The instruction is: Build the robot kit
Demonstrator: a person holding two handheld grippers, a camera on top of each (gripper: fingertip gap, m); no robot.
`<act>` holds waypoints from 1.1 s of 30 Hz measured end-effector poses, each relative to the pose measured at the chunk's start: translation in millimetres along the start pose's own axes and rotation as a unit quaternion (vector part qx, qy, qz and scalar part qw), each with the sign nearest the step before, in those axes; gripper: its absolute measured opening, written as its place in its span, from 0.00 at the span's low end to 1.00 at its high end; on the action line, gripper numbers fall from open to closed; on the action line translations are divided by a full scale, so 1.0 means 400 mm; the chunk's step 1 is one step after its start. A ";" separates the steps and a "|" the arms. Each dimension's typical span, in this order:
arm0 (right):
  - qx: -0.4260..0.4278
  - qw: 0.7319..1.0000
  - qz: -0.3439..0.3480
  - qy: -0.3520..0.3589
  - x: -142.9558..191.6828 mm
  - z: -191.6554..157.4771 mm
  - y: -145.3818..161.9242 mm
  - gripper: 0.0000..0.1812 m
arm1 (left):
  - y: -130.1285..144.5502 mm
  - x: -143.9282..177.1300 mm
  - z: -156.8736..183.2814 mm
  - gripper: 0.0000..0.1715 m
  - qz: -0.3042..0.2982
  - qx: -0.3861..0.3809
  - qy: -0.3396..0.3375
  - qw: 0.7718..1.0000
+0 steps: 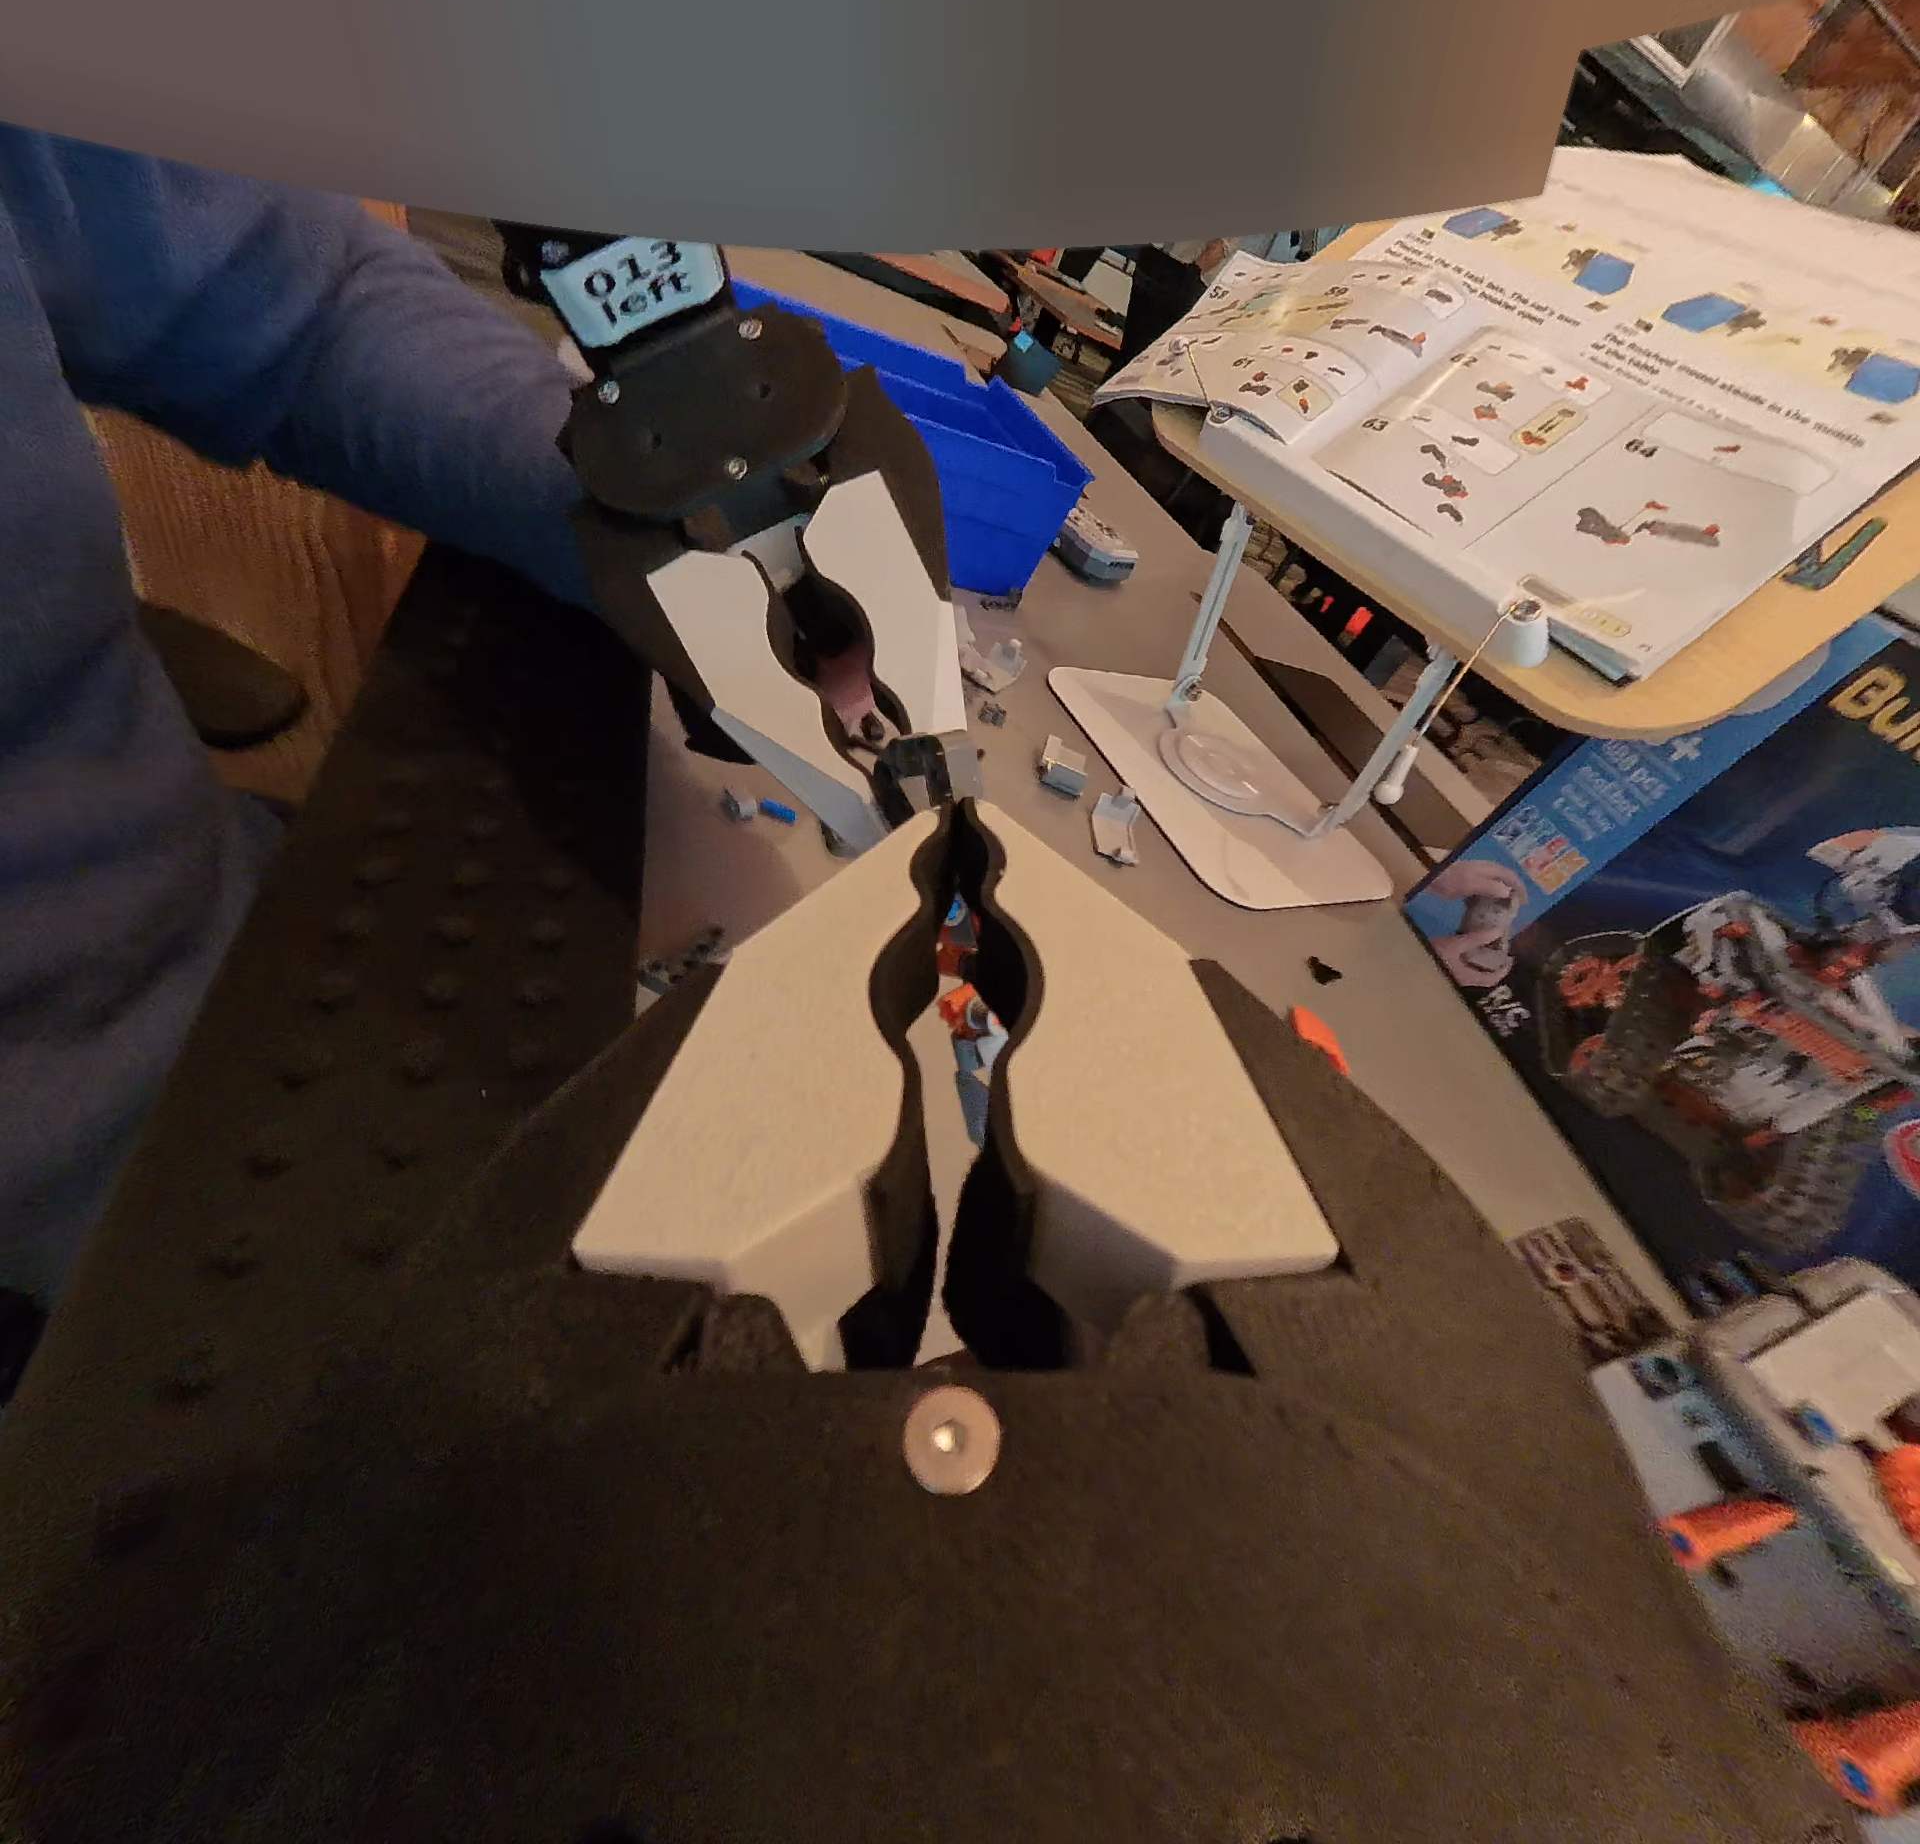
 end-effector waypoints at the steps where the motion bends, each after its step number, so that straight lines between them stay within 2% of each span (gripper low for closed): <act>1: -0.022 1.000 0.003 -0.004 -0.005 0.003 0.001 0.00 | 0.004 0.002 -0.003 0.03 0.001 0.012 -0.002 1.000; 4: -0.062 0.998 0.002 0.018 -0.012 0.031 0.003 0.00 | 0.012 0.011 -0.020 0.03 0.000 0.024 -0.026 0.999; 6: -0.068 0.998 0.001 0.007 -0.007 0.029 0.003 0.00 | 0.018 0.016 -0.033 0.03 -0.008 0.031 -0.040 0.999; 8: -0.034 0.999 0.005 0.023 -0.007 0.021 -0.006 0.00 | 0.021 0.016 -0.039 0.03 -0.014 0.030 -0.050 0.998; 10: 0.024 0.997 -0.039 0.055 -0.021 0.020 0.011 0.05 | 0.024 0.013 -0.043 0.03 -0.025 0.024 -0.062 0.997; 13: 0.065 0.993 -0.042 0.084 -0.040 0.009 0.005 0.07 | 0.021 0.004 -0.031 0.03 -0.039 0.007 -0.062 0.997; 15: 0.120 0.983 -0.073 0.115 -0.052 0.015 0.023 0.06 | 0.017 0.000 -0.023 0.03 -0.041 0.012 -0.058 0.997; 19: 0.154 0.976 -0.071 0.134 -0.052 0.015 0.018 0.04 | 0.012 -0.002 -0.018 0.03 -0.035 0.025 -0.051 0.998; 21: 0.152 0.978 -0.074 0.124 -0.051 0.008 0.023 0.04 | 0.018 -0.002 -0.006 0.04 -0.035 0.035 -0.022 0.999; 23: 0.143 0.980 -0.077 0.114 -0.044 0.010 0.033 0.04 | 0.026 0.007 0.015 0.08 -0.039 0.041 0.027 0.998; 25: 0.125 0.985 -0.087 0.085 -0.035 0.005 0.051 0.04 | 0.061 0.023 0.037 0.10 -0.086 0.049 0.077 0.992; 29: 0.095 0.988 -0.115 0.028 -0.017 -0.011 0.095 0.04 | 0.141 0.053 0.111 0.11 -0.174 0.050 0.189 0.965; 33: 0.062 0.991 -0.117 -0.013 -0.008 -0.021 0.119 0.04 | 0.172 0.057 0.166 0.10 -0.207 0.049 0.257 0.943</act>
Point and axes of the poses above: each gripper's, where its closed fingertips meet, x back along the fingers, y out of its underside, z = x × y across the jaws, the point moved 2 cm from there along x, back along the fingers, and after that the axes turned 8 degrees about y, right-handed, at the moved point
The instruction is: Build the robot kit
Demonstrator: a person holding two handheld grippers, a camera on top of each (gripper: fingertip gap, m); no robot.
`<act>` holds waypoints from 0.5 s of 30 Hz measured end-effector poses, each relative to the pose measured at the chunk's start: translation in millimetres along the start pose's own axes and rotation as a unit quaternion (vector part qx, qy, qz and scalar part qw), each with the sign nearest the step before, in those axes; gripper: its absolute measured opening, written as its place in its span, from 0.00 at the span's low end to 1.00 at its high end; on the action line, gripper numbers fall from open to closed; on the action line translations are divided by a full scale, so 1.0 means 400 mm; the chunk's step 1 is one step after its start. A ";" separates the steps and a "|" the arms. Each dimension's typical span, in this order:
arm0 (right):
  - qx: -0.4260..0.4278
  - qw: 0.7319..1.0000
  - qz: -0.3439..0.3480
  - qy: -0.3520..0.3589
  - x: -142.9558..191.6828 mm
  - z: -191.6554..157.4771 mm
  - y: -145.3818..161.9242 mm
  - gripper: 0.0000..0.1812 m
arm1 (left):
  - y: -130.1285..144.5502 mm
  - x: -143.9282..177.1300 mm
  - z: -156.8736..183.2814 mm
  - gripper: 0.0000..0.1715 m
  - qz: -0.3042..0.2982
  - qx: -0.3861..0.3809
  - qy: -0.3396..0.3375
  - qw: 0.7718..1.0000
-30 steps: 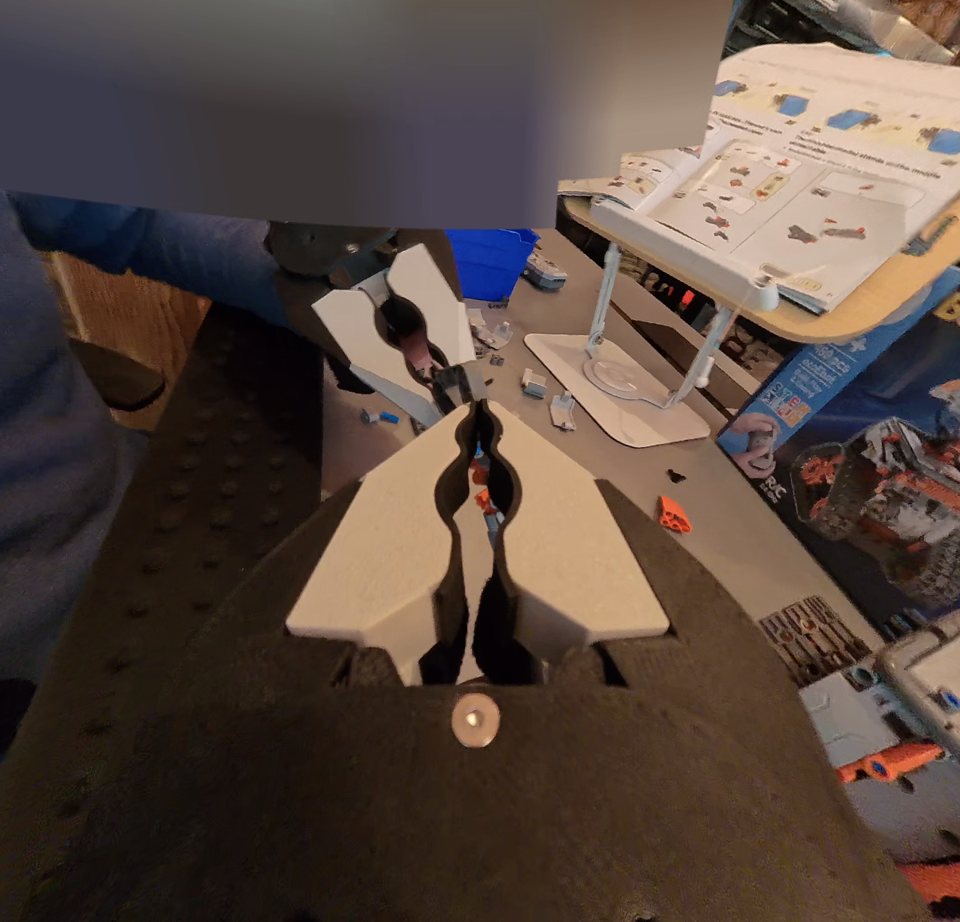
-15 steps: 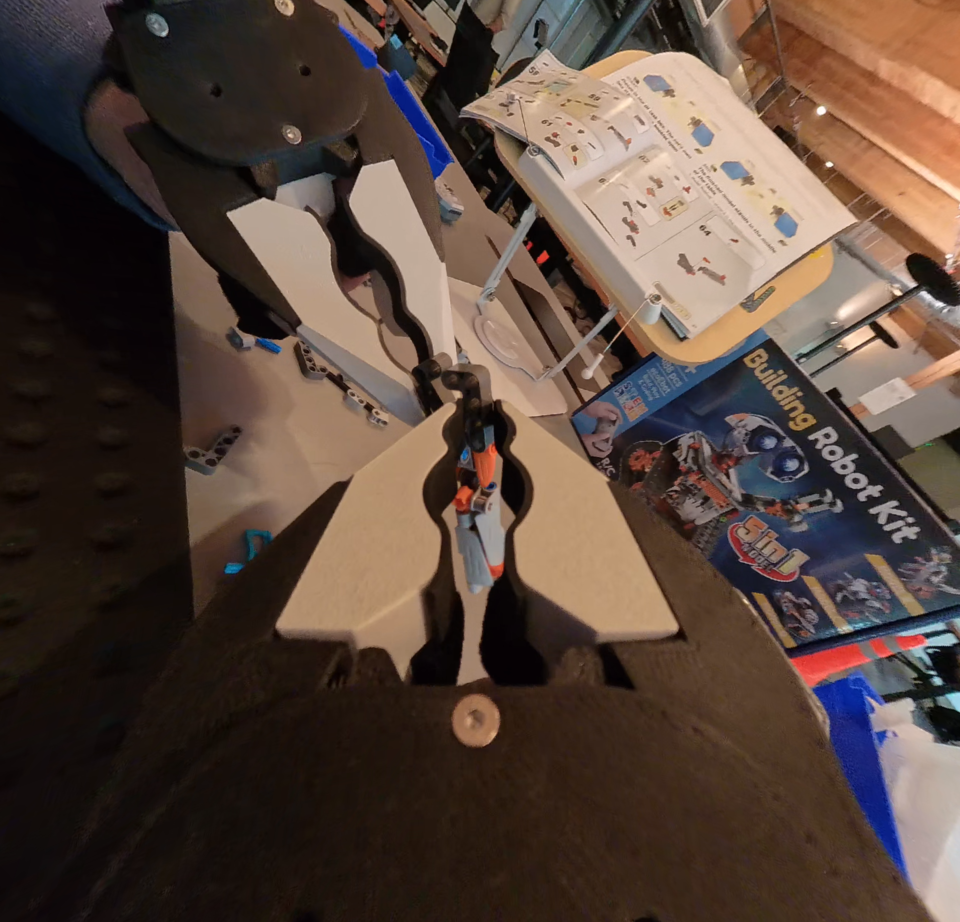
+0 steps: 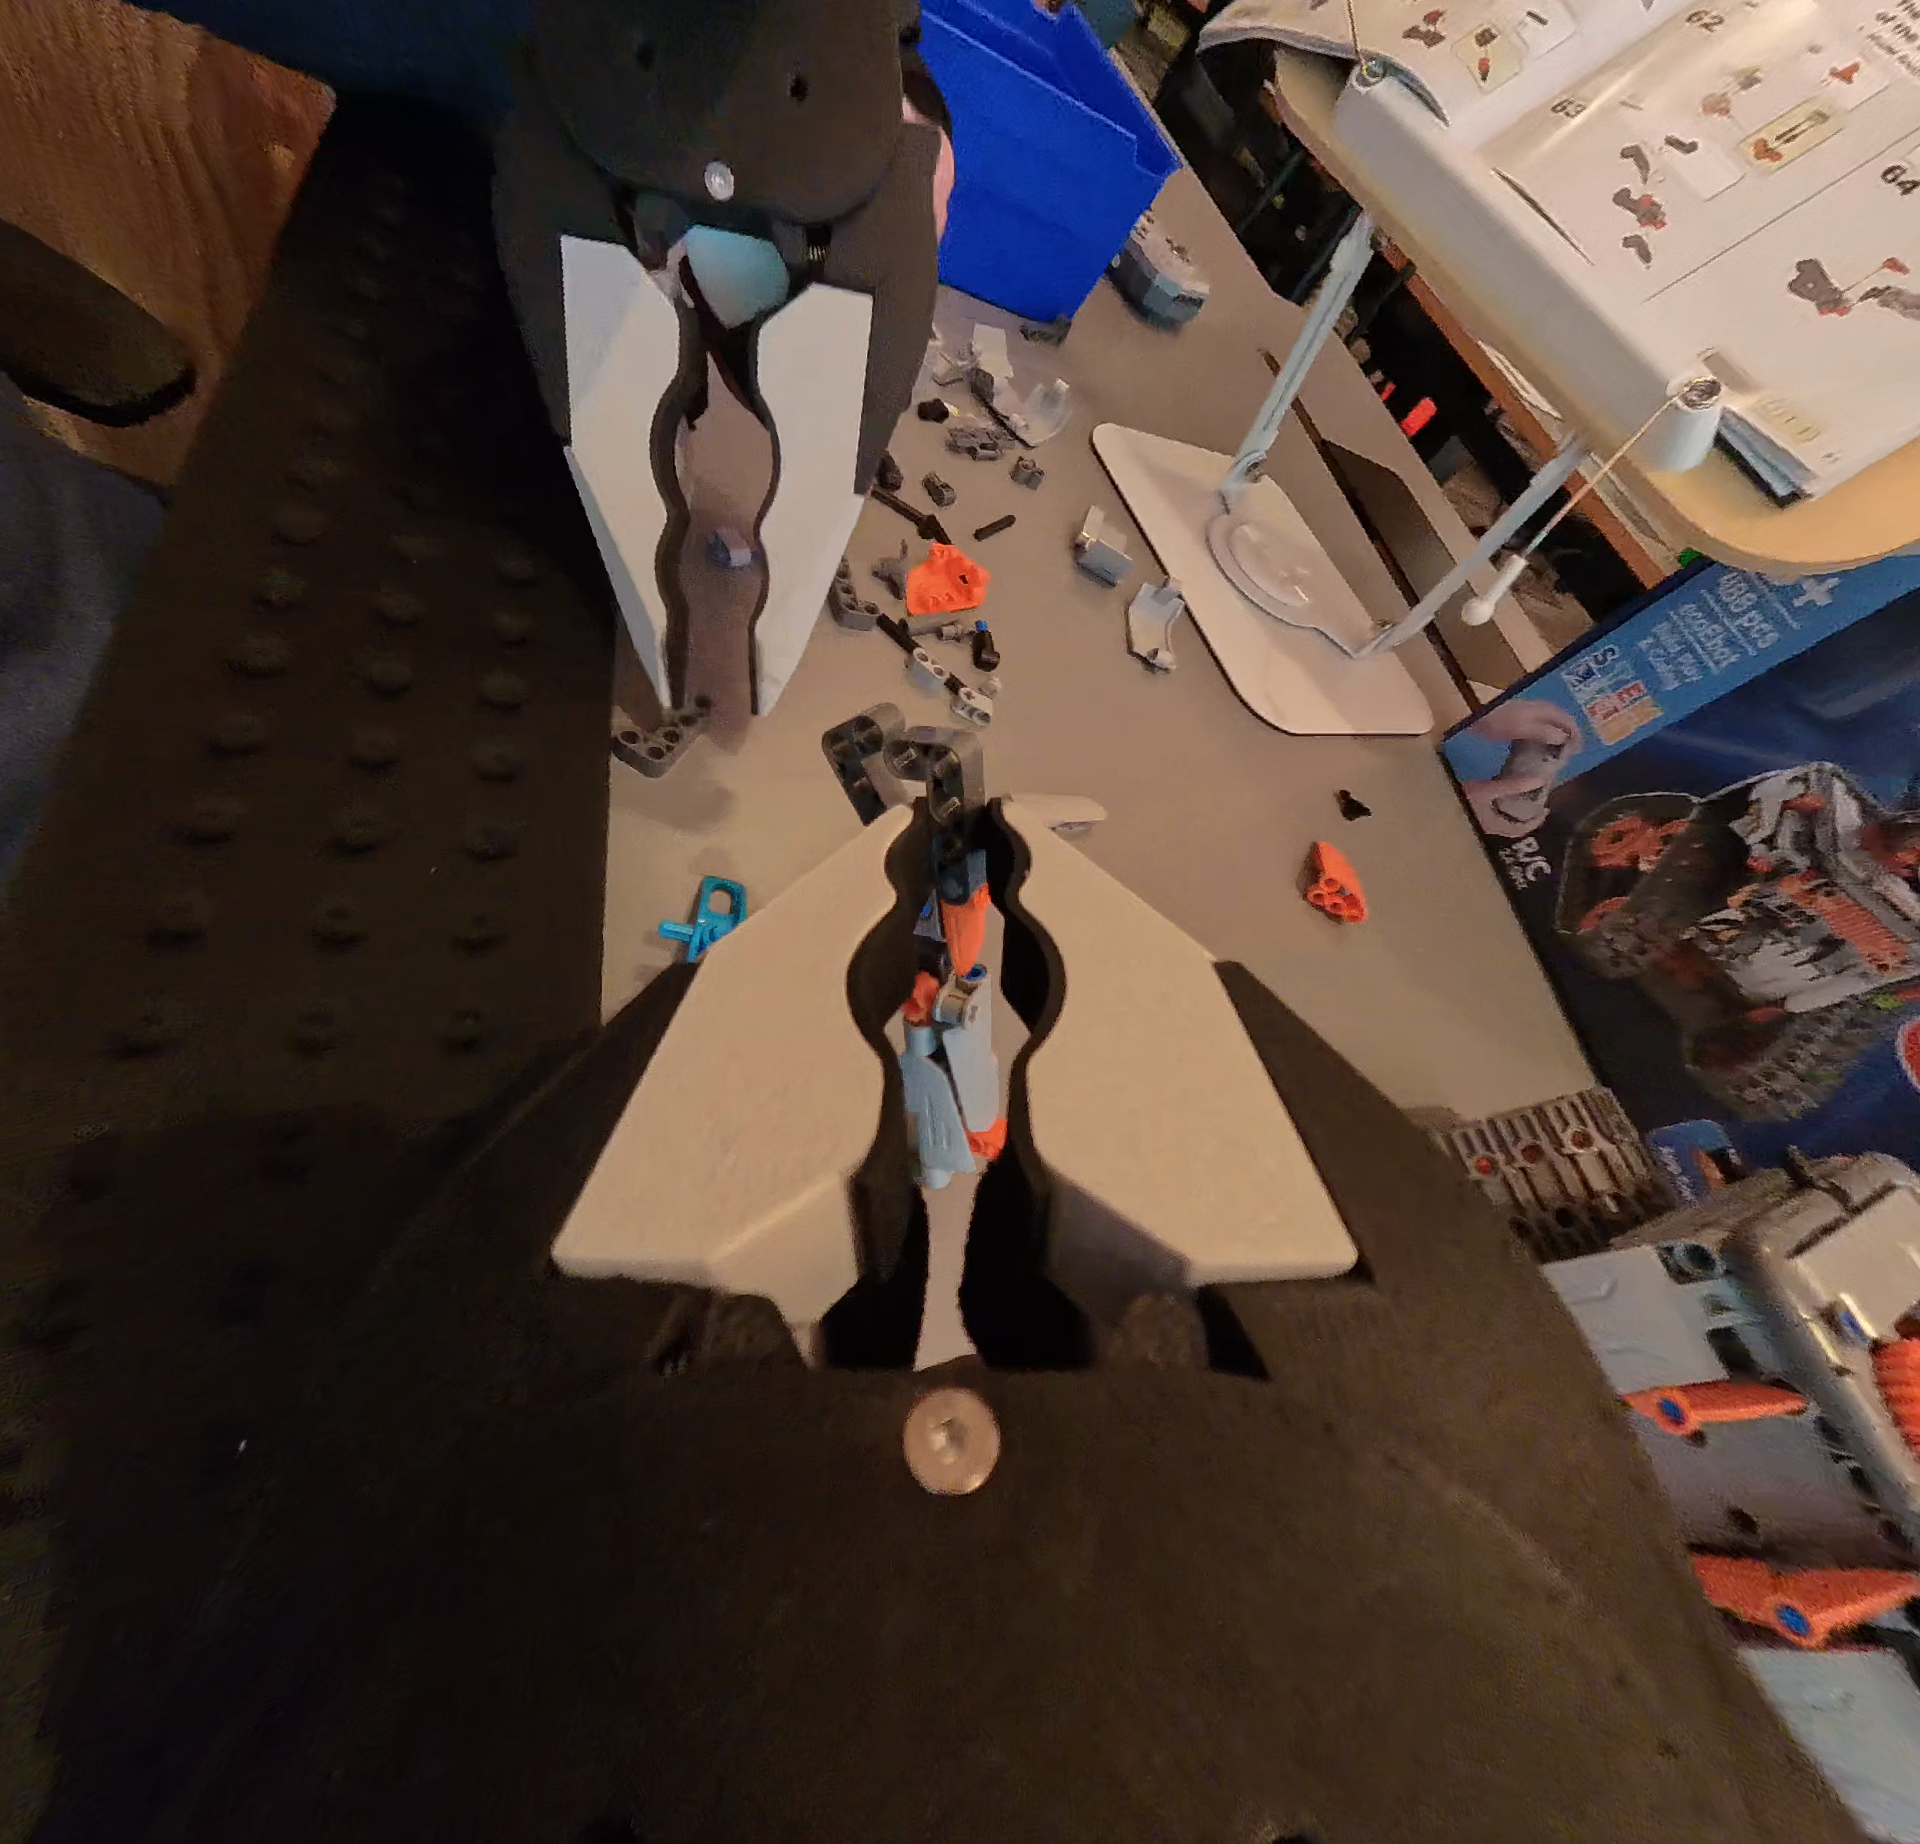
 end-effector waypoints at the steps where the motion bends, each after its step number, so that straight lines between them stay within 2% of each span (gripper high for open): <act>1: -0.004 1.000 0.008 -0.008 0.002 -0.004 -0.001 0.04 | -0.001 -0.004 0.002 0.10 0.000 0.006 0.008 1.000; 4: 0.001 0.999 0.029 -0.021 0.012 -0.014 -0.007 0.04 | 0.019 -0.027 0.015 0.07 -0.031 0.000 0.029 0.999; 6: 0.008 0.999 0.033 -0.019 0.014 -0.016 -0.006 0.04 | 0.016 -0.035 0.021 0.04 -0.027 0.005 0.039 0.999; 9: 0.011 0.999 0.047 -0.022 0.019 -0.021 -0.010 0.04 | 0.016 -0.035 0.016 0.04 -0.026 0.006 0.032 0.999; 11: 0.010 0.998 0.052 -0.023 0.022 -0.022 -0.013 0.04 | 0.018 -0.033 -0.003 0.03 -0.018 0.018 0.004 1.000; 13: 0.005 0.998 0.062 -0.015 0.025 -0.018 -0.022 0.04 | 0.005 -0.020 -0.027 0.03 0.032 0.057 -0.013 0.998; 15: 0.010 0.997 0.078 -0.005 0.030 -0.018 -0.040 0.04 | -0.031 0.018 -0.060 0.03 0.130 0.120 -0.027 0.984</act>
Point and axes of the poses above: each gripper's, where its closed fingertips meet, x back along the fingers, y out of its underside, z = x × y across the jaws, the point moved 2 cm from there along x, back along the fingers, and after that the axes turned 8 degrees about y, right-handed, at the moved point
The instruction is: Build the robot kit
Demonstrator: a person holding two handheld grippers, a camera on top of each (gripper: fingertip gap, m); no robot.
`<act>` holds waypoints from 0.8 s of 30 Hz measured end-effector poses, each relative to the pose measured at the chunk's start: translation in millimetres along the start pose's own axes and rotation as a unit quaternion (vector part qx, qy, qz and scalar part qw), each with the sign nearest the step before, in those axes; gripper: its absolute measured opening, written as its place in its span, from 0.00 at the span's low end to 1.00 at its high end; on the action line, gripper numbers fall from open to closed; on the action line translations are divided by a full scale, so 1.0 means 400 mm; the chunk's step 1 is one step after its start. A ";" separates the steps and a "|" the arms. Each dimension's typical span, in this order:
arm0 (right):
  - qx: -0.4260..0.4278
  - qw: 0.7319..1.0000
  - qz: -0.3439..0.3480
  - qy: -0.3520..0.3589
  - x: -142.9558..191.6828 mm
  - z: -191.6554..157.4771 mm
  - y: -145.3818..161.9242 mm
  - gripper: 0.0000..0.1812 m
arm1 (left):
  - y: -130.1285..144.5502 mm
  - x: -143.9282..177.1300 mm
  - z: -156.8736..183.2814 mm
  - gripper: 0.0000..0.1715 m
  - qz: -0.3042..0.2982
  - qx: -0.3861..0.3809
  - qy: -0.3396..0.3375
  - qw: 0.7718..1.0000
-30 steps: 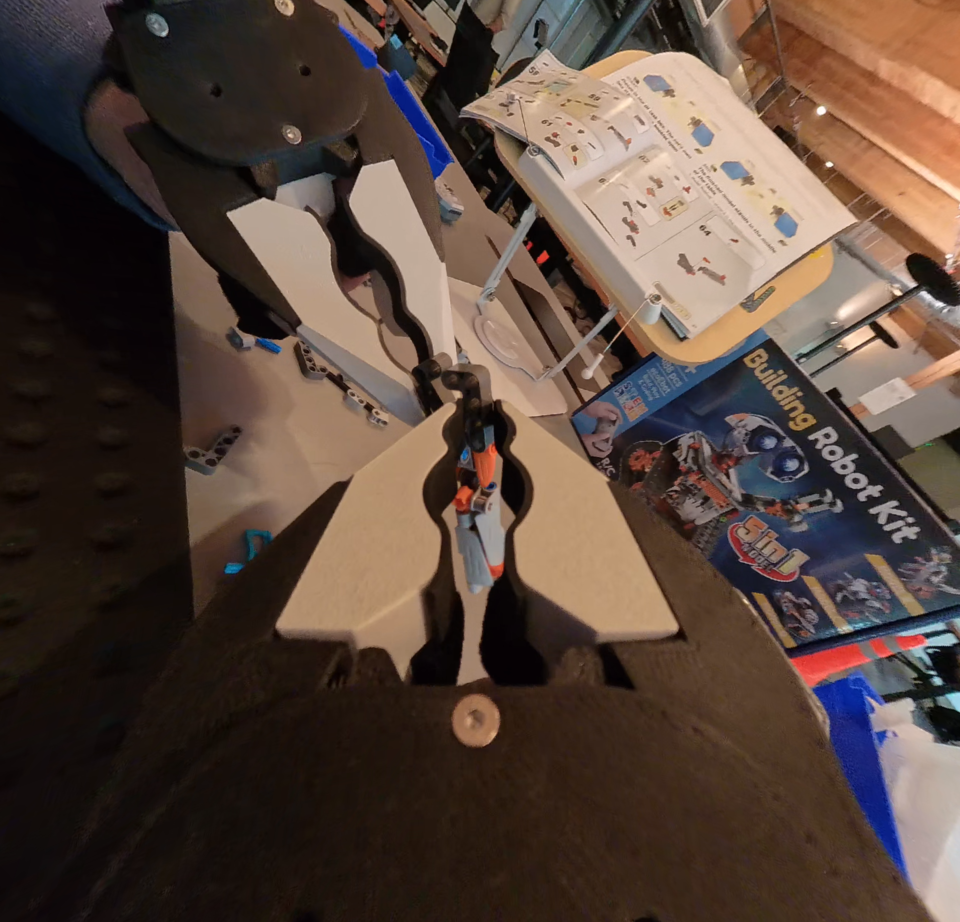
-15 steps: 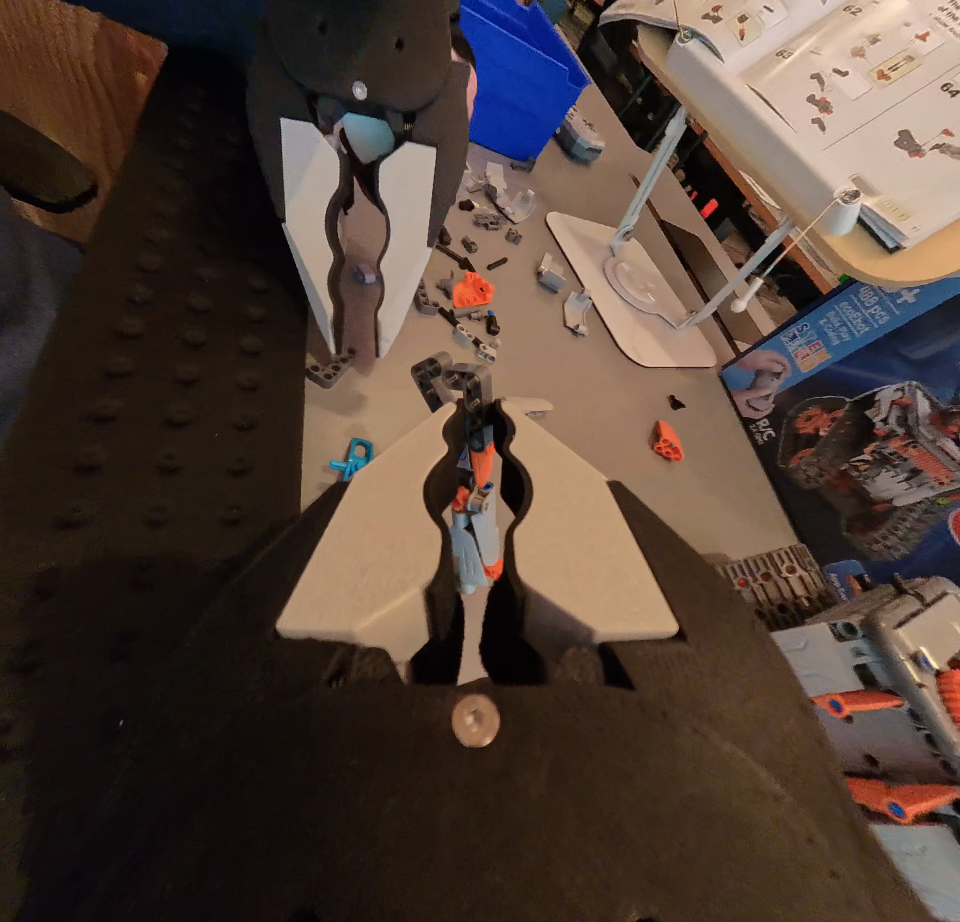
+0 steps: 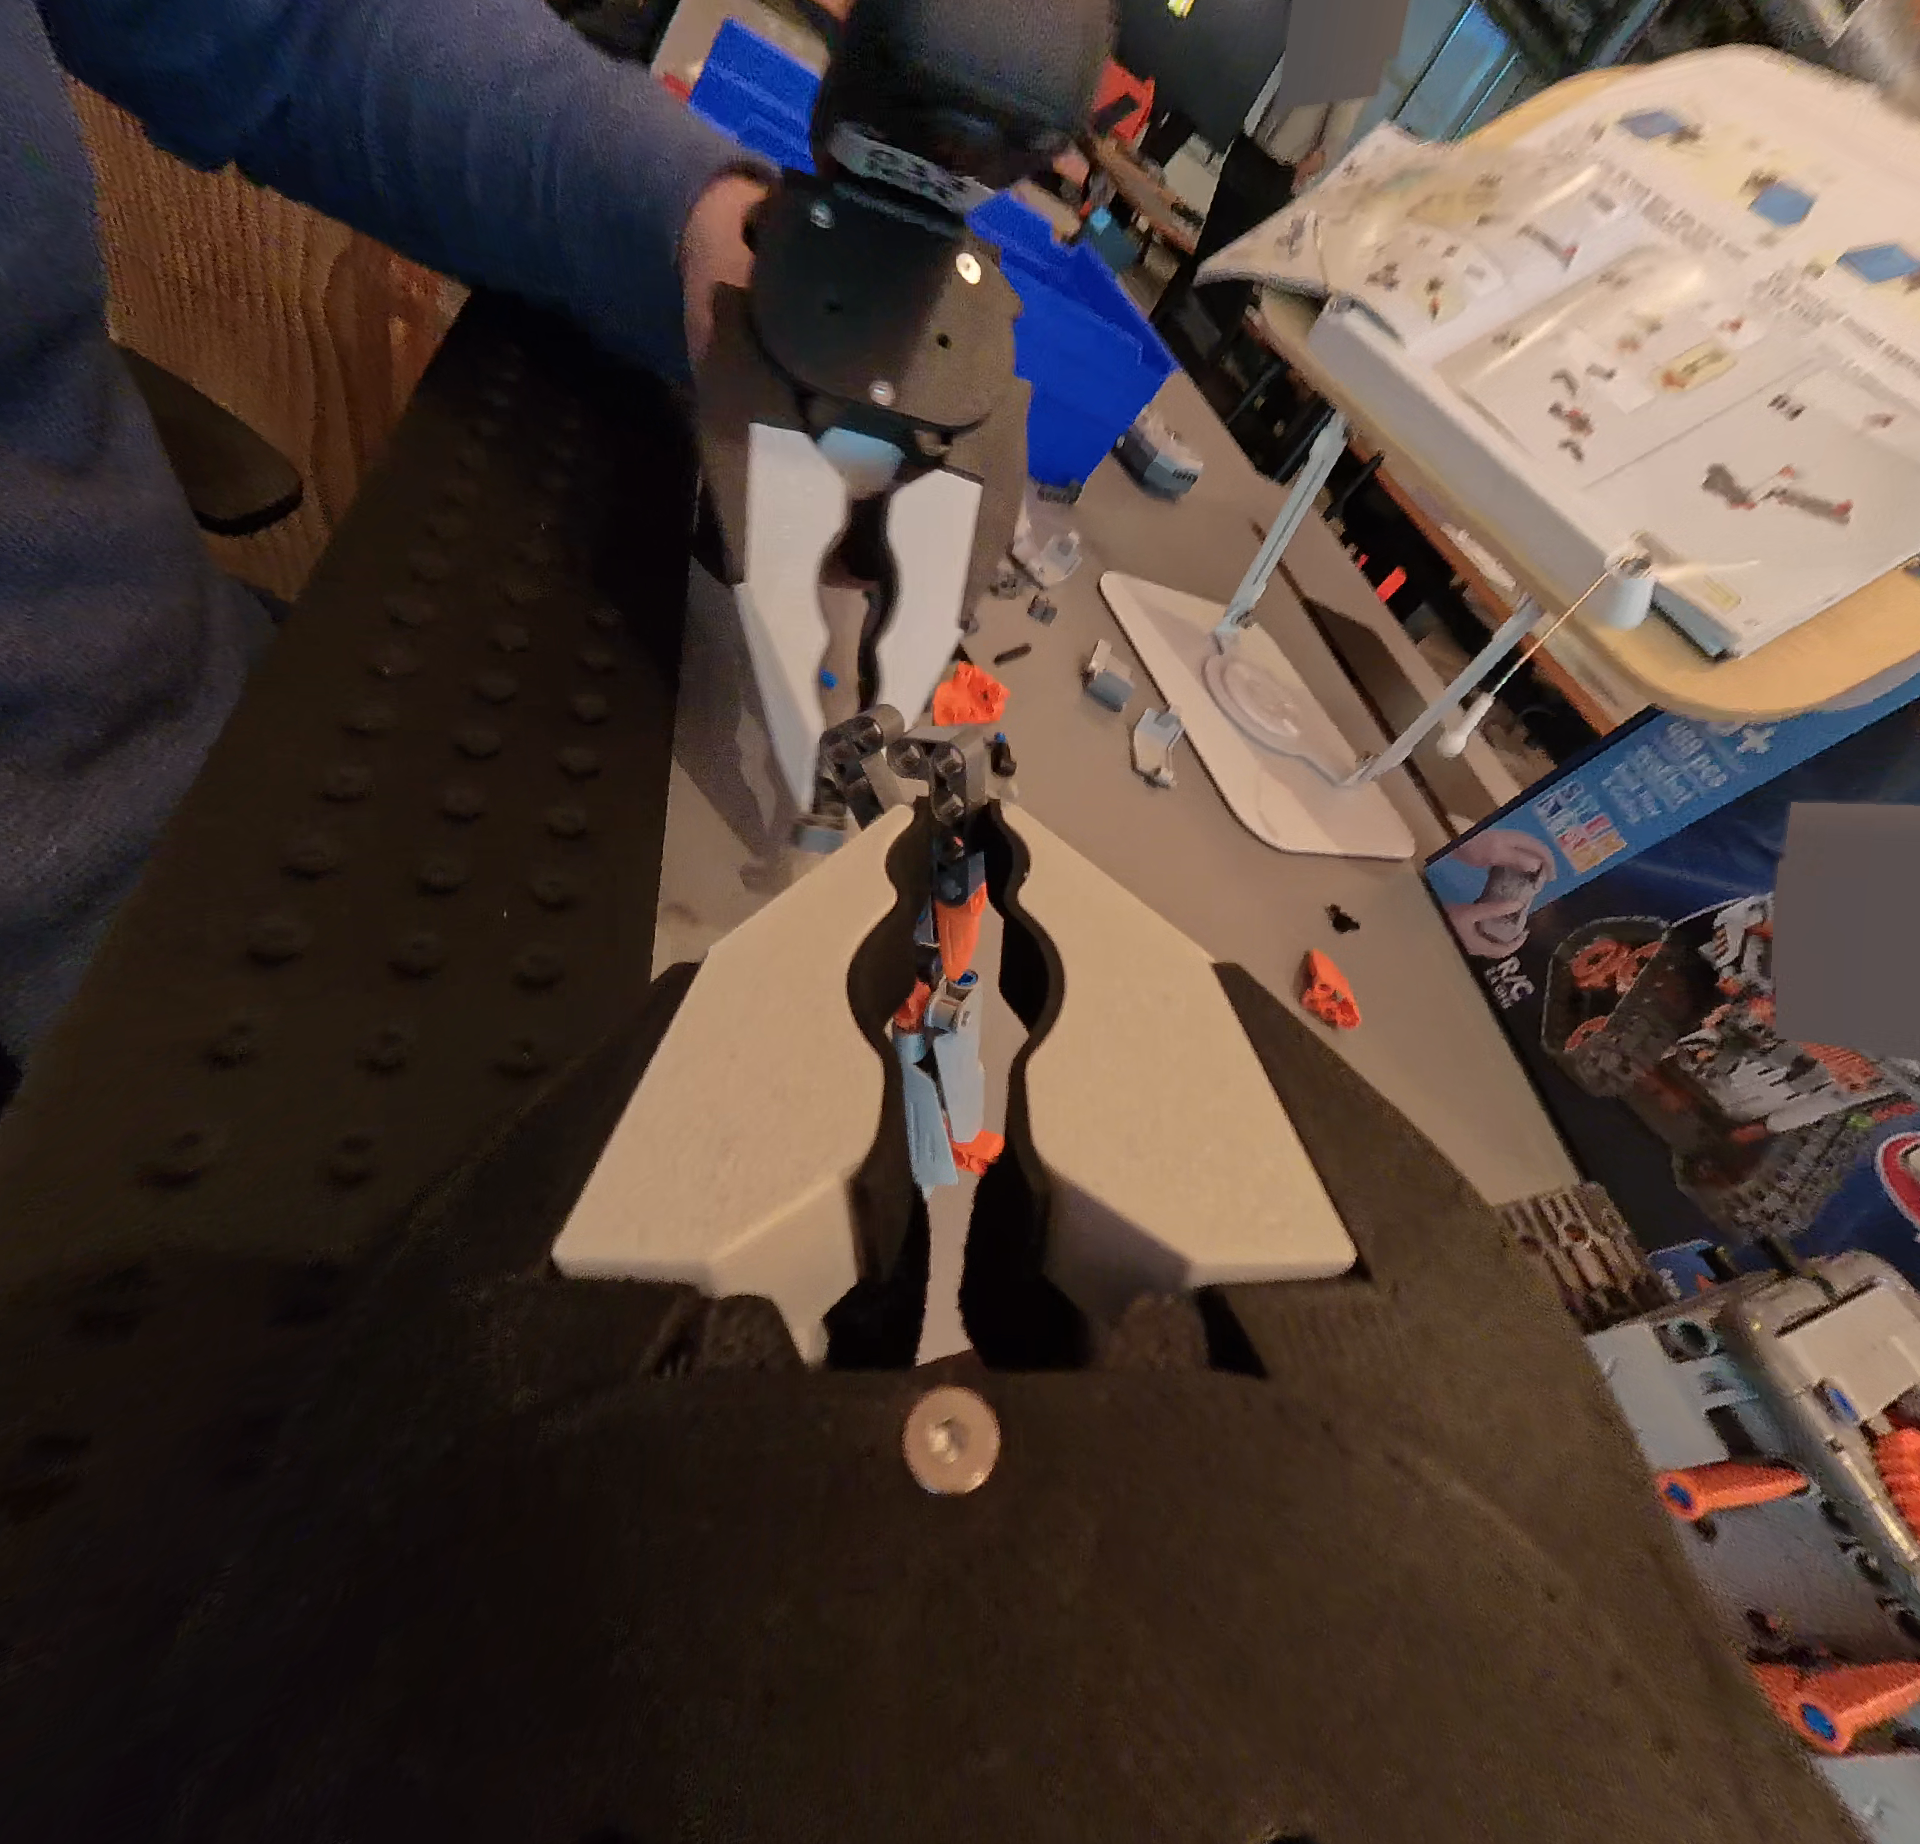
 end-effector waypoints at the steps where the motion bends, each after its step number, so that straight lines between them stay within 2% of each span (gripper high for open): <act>1: 0.003 1.000 0.010 0.001 0.001 -0.003 -0.014 0.04 | -0.035 0.020 -0.005 0.03 0.064 0.032 0.009 0.997; 4: 0.018 0.999 0.036 0.013 -0.002 -0.008 -0.055 0.04 | -0.139 0.097 -0.009 0.03 0.256 0.108 0.059 0.959; 10: 0.058 0.992 0.098 0.048 -0.007 -0.014 -0.143 0.04 | -0.219 0.165 -0.012 0.03 0.436 0.205 0.154 0.863; 12: 0.067 0.989 0.115 0.063 -0.007 -0.011 -0.166 0.04 | -0.233 0.176 -0.018 0.03 0.472 0.232 0.174 0.833; 14: 0.081 0.987 0.119 0.072 -0.009 -0.010 -0.174 0.04 | -0.246 0.180 -0.010 0.03 0.489 0.236 0.198 0.816; 24: 0.058 0.984 0.154 0.074 0.011 0.002 -0.191 0.04 | -0.283 0.162 0.019 0.03 0.507 0.229 0.221 0.801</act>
Point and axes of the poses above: each gripper's, where its closed fingertips meet, x back along the fingers, y out of its underside, z = x × y across the jaws, the point moved 2 cm from there along x, back along the fingers, and after that the axes turned 8 degrees about y, right-handed, at the moved point
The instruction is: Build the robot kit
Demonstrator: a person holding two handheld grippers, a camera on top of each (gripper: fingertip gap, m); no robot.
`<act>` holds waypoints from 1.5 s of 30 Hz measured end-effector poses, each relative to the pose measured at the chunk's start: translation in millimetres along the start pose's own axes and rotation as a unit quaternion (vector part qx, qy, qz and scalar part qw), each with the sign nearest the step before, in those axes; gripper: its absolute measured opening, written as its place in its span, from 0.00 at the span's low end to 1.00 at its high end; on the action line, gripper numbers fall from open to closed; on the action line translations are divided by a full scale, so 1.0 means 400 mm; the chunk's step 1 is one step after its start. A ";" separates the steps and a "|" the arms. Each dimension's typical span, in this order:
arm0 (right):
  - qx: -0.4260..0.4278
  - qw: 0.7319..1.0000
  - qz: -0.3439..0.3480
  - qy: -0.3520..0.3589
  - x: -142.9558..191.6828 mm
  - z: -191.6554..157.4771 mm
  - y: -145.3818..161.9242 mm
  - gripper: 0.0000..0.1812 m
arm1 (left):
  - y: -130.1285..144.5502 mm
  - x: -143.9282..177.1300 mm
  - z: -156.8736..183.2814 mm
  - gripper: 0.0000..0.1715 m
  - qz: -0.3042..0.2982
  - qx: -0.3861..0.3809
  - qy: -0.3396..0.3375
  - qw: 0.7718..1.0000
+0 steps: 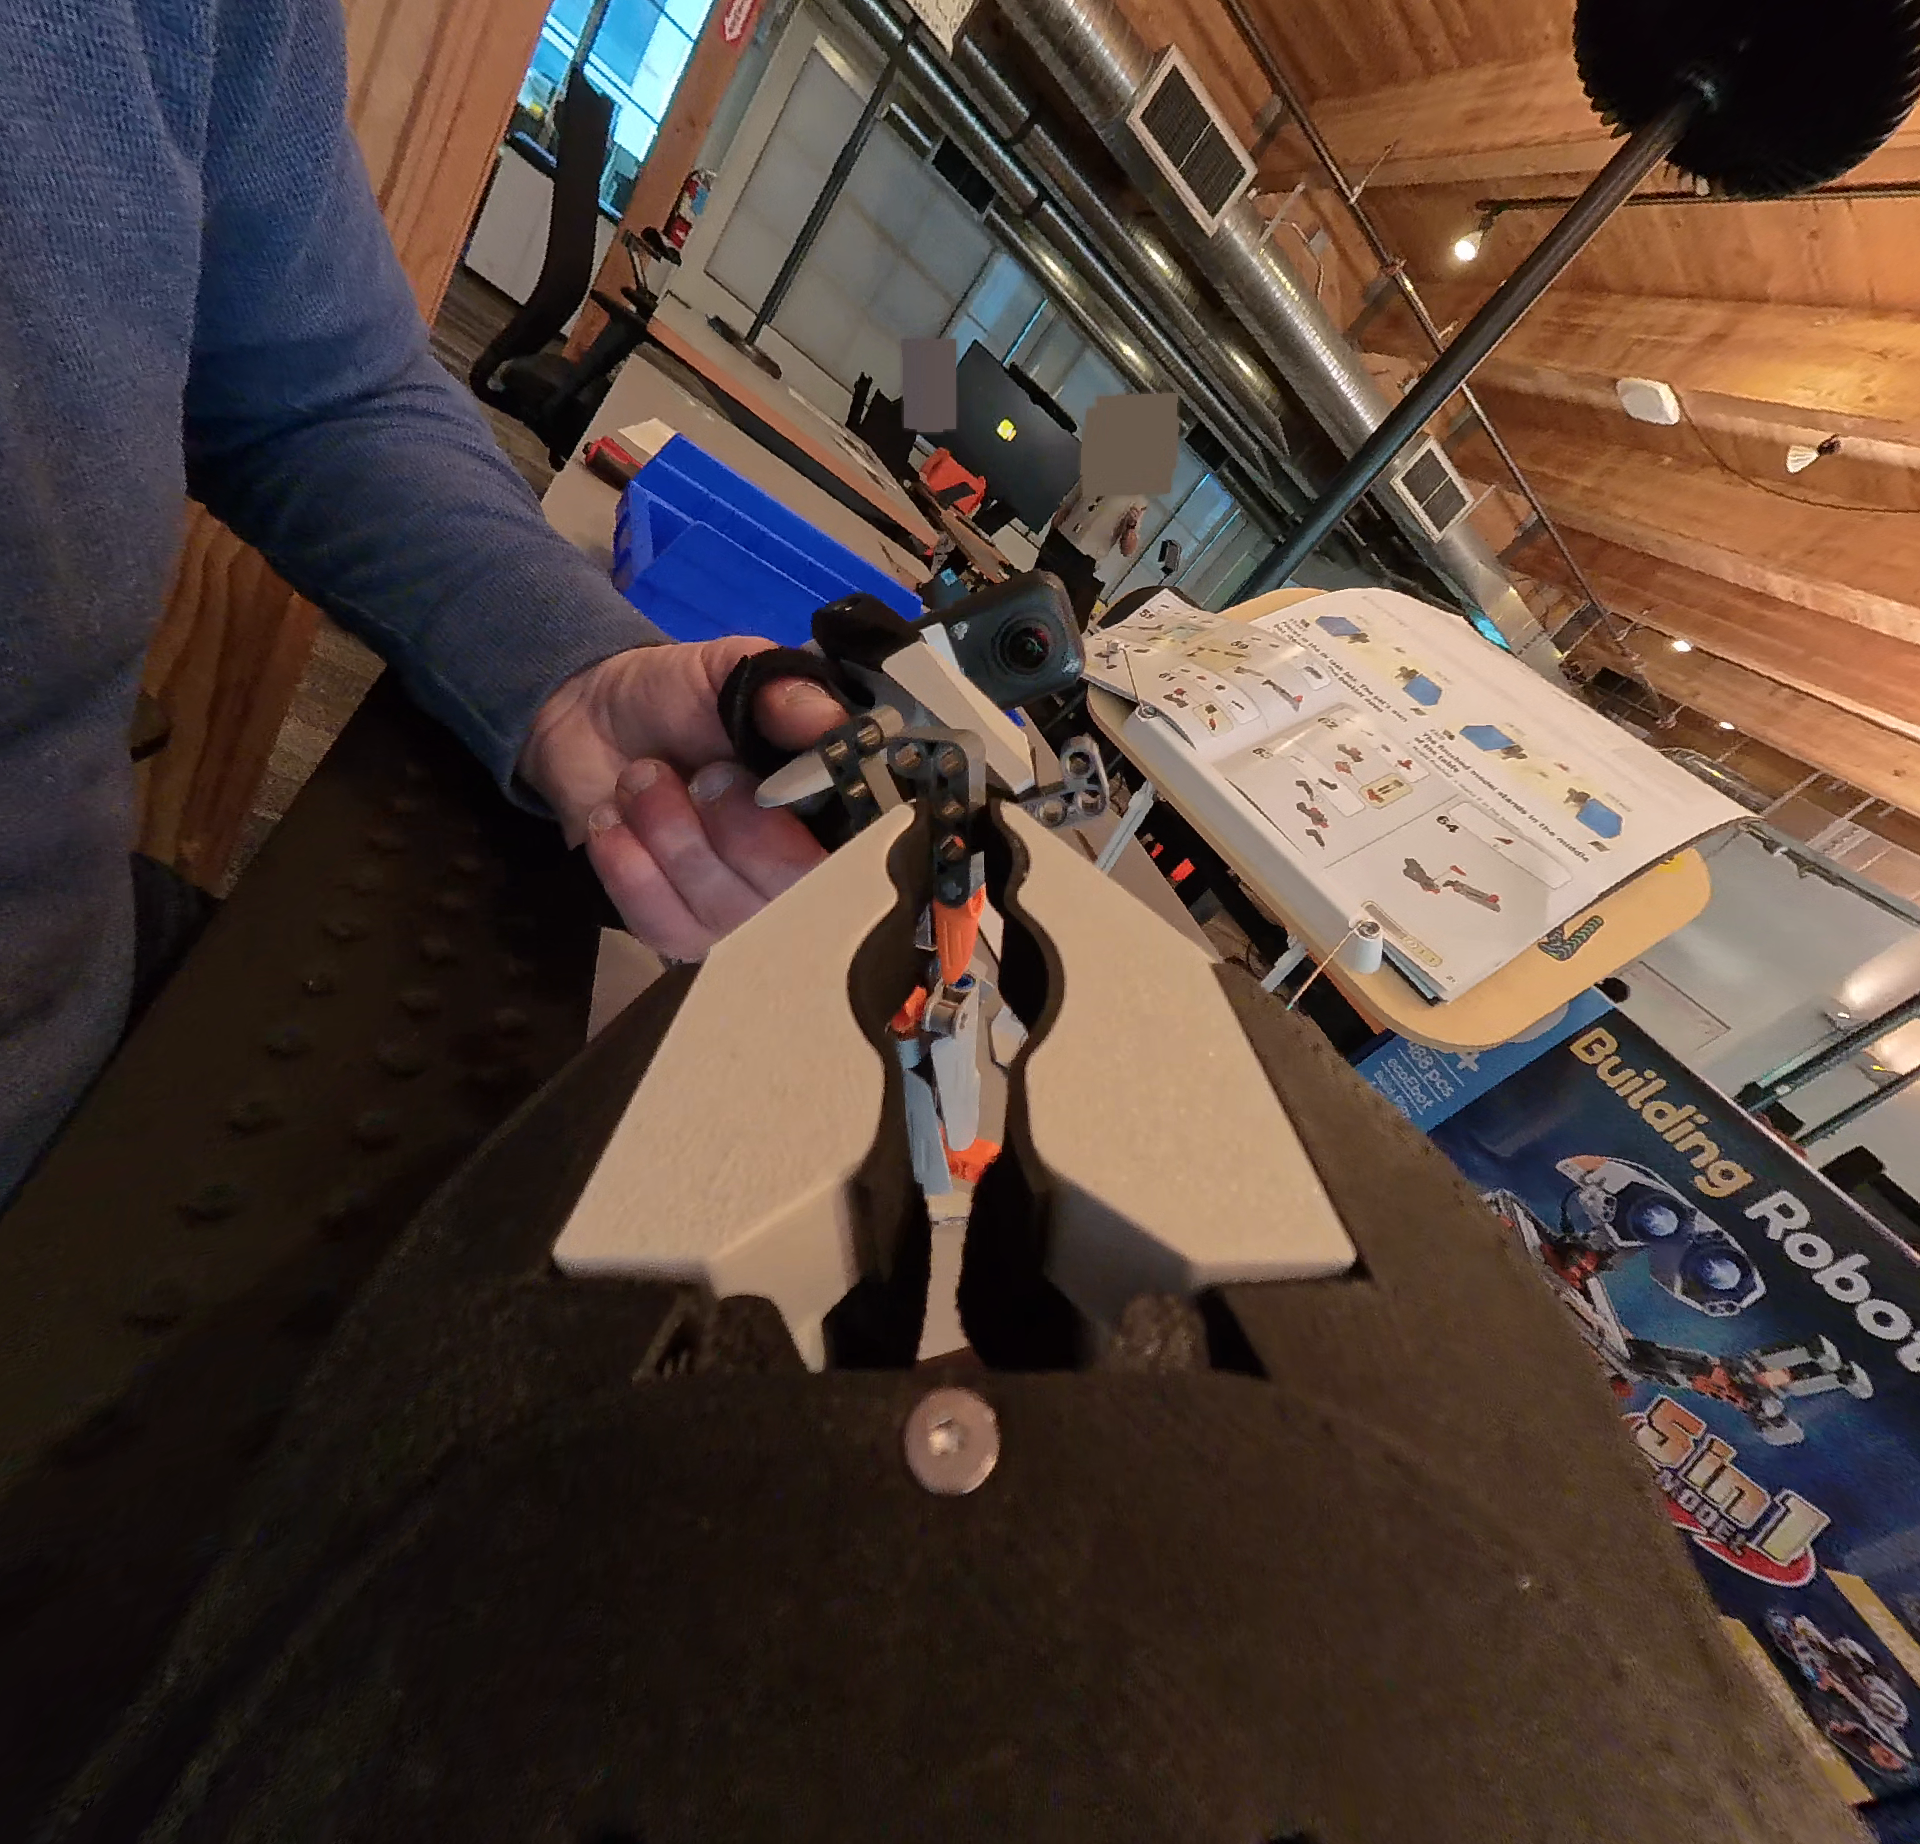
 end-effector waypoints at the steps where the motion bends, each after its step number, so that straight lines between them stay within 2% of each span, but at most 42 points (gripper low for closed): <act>1: 0.003 1.000 0.000 0.001 0.001 0.001 -0.001 0.04 | 0.001 -0.002 0.001 0.03 0.002 0.001 0.001 1.000; 7: -0.010 1.000 0.010 -0.003 0.004 0.001 -0.009 0.04 | 0.001 -0.007 0.005 0.03 0.013 -0.003 0.009 1.000; 12: -0.111 0.993 0.021 -0.022 0.009 0.016 -0.003 0.04 | -0.006 -0.006 0.007 0.03 -0.005 -0.057 -0.005 0.998; 16: -0.206 0.977 0.035 -0.036 0.012 0.037 0.004 0.03 | -0.015 -0.001 0.001 0.03 -0.010 -0.081 -0.024 0.996; 18: -0.233 0.971 0.020 -0.042 0.012 0.044 0.018 0.03 | -0.023 0.011 -0.010 0.03 -0.022 -0.104 -0.044 0.993; 20: -0.248 0.966 -0.048 -0.053 0.009 0.043 0.069 0.04 | -0.027 0.032 -0.041 0.03 -0.049 -0.108 -0.082 0.990; 22: -0.220 0.966 -0.118 -0.070 0.012 0.030 0.119 0.03 | -0.018 0.058 -0.064 0.03 -0.087 -0.137 -0.108 0.981; 24: -0.130 0.964 -0.215 -0.092 0.019 0.007 0.188 0.04 | -0.016 0.081 -0.082 0.03 -0.103 -0.139 -0.126 0.977; 26: -0.024 0.957 -0.280 -0.074 0.015 0.012 0.244 0.04 | -0.008 0.095 -0.097 0.03 -0.126 -0.155 -0.142 0.970; 33: 0.130 0.910 -0.391 -0.042 -0.021 -0.052 0.369 0.04 | 0.028 0.114 -0.138 0.03 -0.172 -0.164 -0.174 0.956; 36: 0.136 0.903 -0.404 -0.045 -0.029 -0.089 0.382 0.05 | 0.031 0.119 -0.147 0.03 -0.172 -0.153 -0.172 0.958; 39: 0.100 0.904 -0.411 -0.060 -0.025 -0.114 0.370 0.11 | 0.033 0.117 -0.148 0.03 -0.167 -0.145 -0.167 0.961; 42: 0.061 0.914 -0.395 -0.069 -0.012 -0.117 0.348 0.18 | 0.029 0.108 -0.137 0.03 -0.157 -0.143 -0.152 0.965; 45: -0.020 0.938 -0.344 -0.035 -0.013 -0.063 0.291 0.15 | 0.024 0.092 -0.125 0.03 -0.141 -0.133 -0.131 0.972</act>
Point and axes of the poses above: each gripper's, where its closed fingertips meet, x back along the fingers, y out of its underside, z = x × y across the jaws, the point moved 2 cm from there along x, back along the fingers, and after that the axes turned 8 degrees about y, right-handed, at the moved point
